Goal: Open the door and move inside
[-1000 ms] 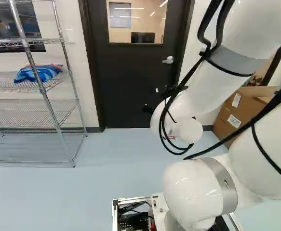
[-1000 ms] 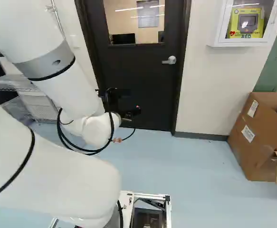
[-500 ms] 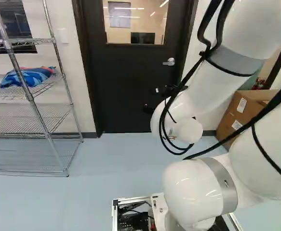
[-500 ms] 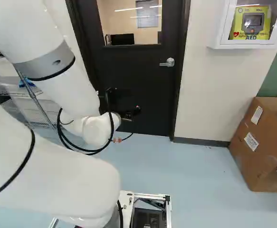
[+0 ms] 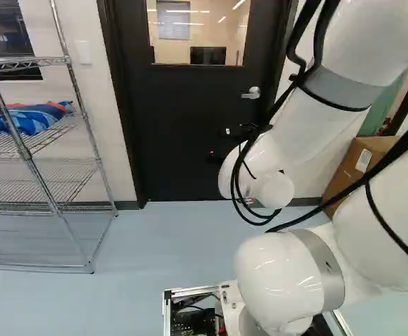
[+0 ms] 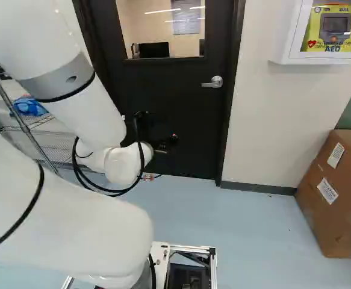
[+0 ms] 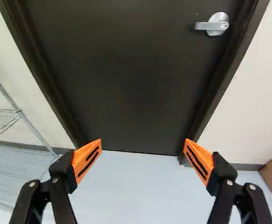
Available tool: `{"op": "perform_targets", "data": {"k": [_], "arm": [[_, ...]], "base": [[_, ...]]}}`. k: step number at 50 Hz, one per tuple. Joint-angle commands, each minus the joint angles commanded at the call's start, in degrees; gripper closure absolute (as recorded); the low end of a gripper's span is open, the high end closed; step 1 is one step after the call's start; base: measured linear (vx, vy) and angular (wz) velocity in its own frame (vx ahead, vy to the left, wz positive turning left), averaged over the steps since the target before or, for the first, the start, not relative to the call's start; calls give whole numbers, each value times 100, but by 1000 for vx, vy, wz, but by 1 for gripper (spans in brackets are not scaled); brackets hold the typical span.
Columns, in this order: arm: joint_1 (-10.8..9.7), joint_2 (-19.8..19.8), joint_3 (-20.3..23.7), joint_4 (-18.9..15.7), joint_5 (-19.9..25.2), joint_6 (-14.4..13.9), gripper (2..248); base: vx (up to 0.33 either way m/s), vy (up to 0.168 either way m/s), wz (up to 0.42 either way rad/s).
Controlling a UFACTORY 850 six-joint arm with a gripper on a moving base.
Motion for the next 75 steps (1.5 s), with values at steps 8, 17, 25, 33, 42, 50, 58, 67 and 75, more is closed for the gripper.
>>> {"op": "perform_targets", "data": {"k": [8, 17, 25, 33, 42, 50, 58, 67, 75], "arm": [[0, 0, 0, 0, 0, 0, 3], [0, 0, 0, 0, 0, 0, 3], [0, 0, 0, 0, 0, 0, 3], [0, 0, 0, 0, 0, 0, 3], [0, 0, 0, 0, 0, 0, 3], [0, 0, 0, 0, 0, 0, 3], [0, 0, 0, 0, 0, 0, 3], [0, 0, 0, 0, 0, 0, 3], [0, 0, 0, 0, 0, 0, 3]], "base": [[192, -22, -113], [196, -25, -142], [195, -29, -152], [202, -30, -162], [194, -25, -146], [185, -4, -44], [187, -4, -36], [182, -2, -35], [139, -3, -35]]}}
